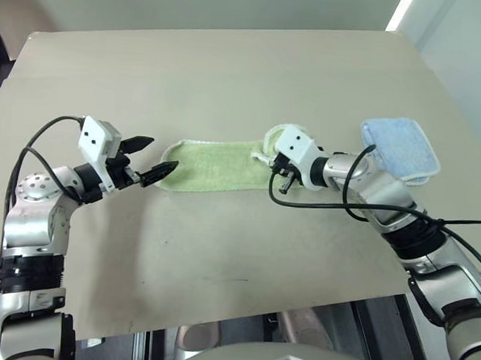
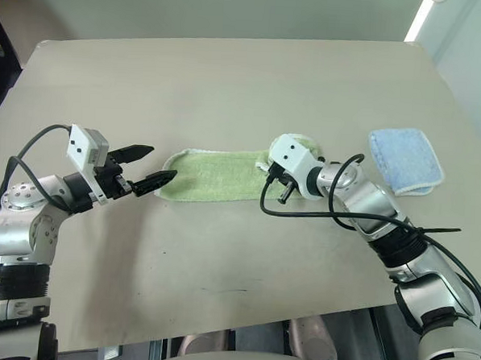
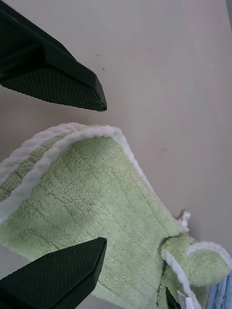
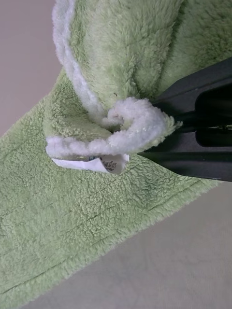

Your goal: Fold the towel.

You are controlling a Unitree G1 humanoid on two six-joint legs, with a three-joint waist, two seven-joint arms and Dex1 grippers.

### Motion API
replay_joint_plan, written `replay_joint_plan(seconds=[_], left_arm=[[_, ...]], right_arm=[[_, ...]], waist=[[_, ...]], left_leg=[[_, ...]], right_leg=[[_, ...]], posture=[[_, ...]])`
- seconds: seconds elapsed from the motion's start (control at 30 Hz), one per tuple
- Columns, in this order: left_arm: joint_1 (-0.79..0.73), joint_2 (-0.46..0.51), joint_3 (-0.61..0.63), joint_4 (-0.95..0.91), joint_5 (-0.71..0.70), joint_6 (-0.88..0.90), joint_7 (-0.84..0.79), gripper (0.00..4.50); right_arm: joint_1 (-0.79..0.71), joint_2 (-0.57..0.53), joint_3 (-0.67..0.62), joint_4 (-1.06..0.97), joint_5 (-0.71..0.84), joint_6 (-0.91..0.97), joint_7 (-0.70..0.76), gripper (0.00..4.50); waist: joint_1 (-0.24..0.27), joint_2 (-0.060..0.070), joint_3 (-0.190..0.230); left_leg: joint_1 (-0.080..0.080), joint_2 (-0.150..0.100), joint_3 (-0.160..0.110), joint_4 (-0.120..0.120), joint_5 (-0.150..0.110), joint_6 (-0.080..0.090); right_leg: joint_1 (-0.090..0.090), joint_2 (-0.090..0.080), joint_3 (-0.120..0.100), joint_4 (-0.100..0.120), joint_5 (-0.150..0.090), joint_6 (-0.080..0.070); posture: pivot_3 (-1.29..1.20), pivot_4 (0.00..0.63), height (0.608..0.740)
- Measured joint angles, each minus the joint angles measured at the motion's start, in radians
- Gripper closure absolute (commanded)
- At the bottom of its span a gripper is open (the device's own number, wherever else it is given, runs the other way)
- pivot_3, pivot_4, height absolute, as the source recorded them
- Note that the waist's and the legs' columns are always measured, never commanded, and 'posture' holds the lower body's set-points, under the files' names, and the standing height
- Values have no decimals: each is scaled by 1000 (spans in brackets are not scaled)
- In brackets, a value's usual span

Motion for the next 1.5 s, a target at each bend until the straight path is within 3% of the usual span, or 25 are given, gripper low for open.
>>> replay_joint_plan(seconds=[0.13, 0.47, 0.77, 0.87, 1.2, 1.5], left_arm=[[0, 0, 0, 0, 0, 5, 2, 0], [0, -2, -1, -4, -11, 10, 5, 0], [24, -16, -1, -40, -26, 25, 24, 0], [35, -20, -1, -50, -34, 34, 29, 0], [100, -47, 8, -139, -90, 88, 71, 0], [279, -85, 84, -270, -188, 171, 137, 0]], right_arm=[[1, 23, -24, 12, -19, 1, 16, 3529], [60, 31, -178, -95, 8, 26, 61, 80], [120, 23, -384, -260, 191, 106, 143, 80], [111, 28, -406, -193, 162, 94, 97, 690], [85, 104, -371, 150, -9, -185, 74, 4387], [71, 170, -322, 308, -91, -337, 114, 4453]], waist=[[0, 0, 0], [1, 0, 0], [2, 0, 0], [2, 0, 0], [2, 0, 0], [0, 0, 0]], left_leg=[[0, 0, 0, 0, 0, 0], [0, 0, 2, 0, 1, -1], [1, -2, 5, 6, 1, -2], [6, -1, 5, 6, 1, -2], [7, 1, 4, 3, 1, -2], [8, 4, 3, 0, 1, -2]], right_leg=[[0, 0, 0, 0, 0, 0], [0, 0, 0, 0, 0, 0], [4, 5, 0, 0, -1, -2], [8, 5, 1, 0, 0, -2], [6, 8, 1, 1, 2, -2], [5, 13, 1, 1, 1, -7]], posture=[[0, 150, 740], [0, 150, 740], [0, 150, 740], [0, 150, 740], [0, 150, 740], [0, 150, 740]])
